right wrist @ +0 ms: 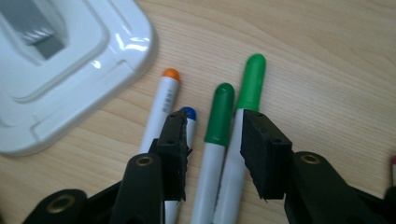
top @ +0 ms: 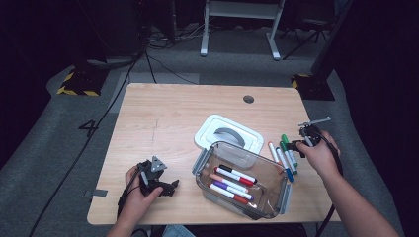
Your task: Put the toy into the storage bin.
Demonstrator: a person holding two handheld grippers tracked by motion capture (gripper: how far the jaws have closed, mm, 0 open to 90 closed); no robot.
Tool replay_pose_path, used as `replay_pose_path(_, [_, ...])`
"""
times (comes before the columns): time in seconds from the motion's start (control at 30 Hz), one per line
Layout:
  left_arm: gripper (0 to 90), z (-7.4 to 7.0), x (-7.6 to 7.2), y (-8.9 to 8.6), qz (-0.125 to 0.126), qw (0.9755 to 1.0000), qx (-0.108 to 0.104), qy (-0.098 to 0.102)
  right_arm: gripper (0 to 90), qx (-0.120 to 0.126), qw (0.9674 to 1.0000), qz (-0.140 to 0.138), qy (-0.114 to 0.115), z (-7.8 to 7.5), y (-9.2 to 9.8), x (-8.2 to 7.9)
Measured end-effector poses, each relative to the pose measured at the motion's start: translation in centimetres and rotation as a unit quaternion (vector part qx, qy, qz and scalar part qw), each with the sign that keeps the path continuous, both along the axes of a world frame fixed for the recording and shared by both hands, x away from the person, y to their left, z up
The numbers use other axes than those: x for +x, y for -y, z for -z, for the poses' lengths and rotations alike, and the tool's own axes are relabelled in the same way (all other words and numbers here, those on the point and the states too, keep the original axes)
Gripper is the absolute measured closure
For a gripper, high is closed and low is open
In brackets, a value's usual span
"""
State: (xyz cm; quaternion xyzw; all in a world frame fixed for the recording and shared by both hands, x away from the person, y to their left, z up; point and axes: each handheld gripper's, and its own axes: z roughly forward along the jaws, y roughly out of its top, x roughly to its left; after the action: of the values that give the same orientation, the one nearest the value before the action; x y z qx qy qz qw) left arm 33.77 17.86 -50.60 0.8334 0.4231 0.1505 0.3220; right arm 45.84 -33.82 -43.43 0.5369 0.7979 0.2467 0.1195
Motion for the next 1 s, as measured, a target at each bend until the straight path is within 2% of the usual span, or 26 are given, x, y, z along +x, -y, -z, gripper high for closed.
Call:
replay_pose_path(0.2, [0.2,0.0,0.0,0.0,0.001,1.0000,0.002,0.000,64.9,-0.005,0.9997,0.020,-0.014,1.6,1.0,0.7])
replay_pose_path(0.27, [0.3,0.0,0.0,0.0,0.000,1.0000,0.001,0.000,63.8,-0.011,0.9988,0.033,-0.034,2.4,1.6,1.1])
replay_pose_path(0.43, [0.3,0.0,0.0,0.0,0.002,1.0000,0.002,0.001,65.3,-0.013,0.9983,0.042,-0.039,3.2,2.0,1.4])
replay_pose_path(0.47, [0.3,0.0,0.0,0.0,0.002,1.0000,0.003,0.001,70.7,-0.019,0.9978,0.046,-0.044,3.3,2.1,1.5])
replay_pose_path(0.5, [0.2,0.0,0.0,0.0,0.002,1.0000,0.003,0.001,70.7,-0.019,0.9978,0.046,-0.044,3.3,2.1,1.5])
replay_pose_path(0.53, [0.3,0.0,0.0,0.0,0.000,1.0000,0.001,0.000,76.1,-0.027,0.9973,0.052,-0.044,3.4,2.2,1.6])
replay_pose_path(0.7, [0.3,0.0,0.0,0.0,0.000,1.0000,0.001,0.000,77.2,-0.026,0.9963,0.065,-0.050,3.3,2.5,1.6])
replay_pose_path(0.77, [0.3,0.0,0.0,0.0,0.000,1.0000,0.002,0.000,77.2,-0.012,0.9963,0.068,-0.051,3.0,2.7,1.5])
replay_pose_path(0.83, [0.3,0.0,0.0,0.0,0.001,1.0000,0.003,0.000,77.2,-0.008,0.9964,0.068,-0.049,2.7,2.7,1.4])
replay_pose_path(0.9, [0.3,0.0,0.0,0.0,0.001,1.0000,0.003,0.001,77.2,-0.003,0.9970,0.064,-0.043,2.0,2.7,1.2])
replay_pose_path(0.93, [0.3,0.0,0.0,0.0,0.002,1.0000,0.003,0.001,77.2,0.001,0.9976,0.059,-0.036,1.2,2.7,1.0])
replay_pose_path(0.97, [0.3,0.0,0.0,0.0,0.002,1.0000,0.003,0.001,77.2,0.001,0.9976,0.059,-0.036,1.2,2.7,1.0])
replay_pose_path(1.0, [0.2,0.0,0.0,0.0,0.002,1.0000,0.003,0.001,77.2,0.008,0.9982,0.052,-0.028,0.2,2.6,0.7])
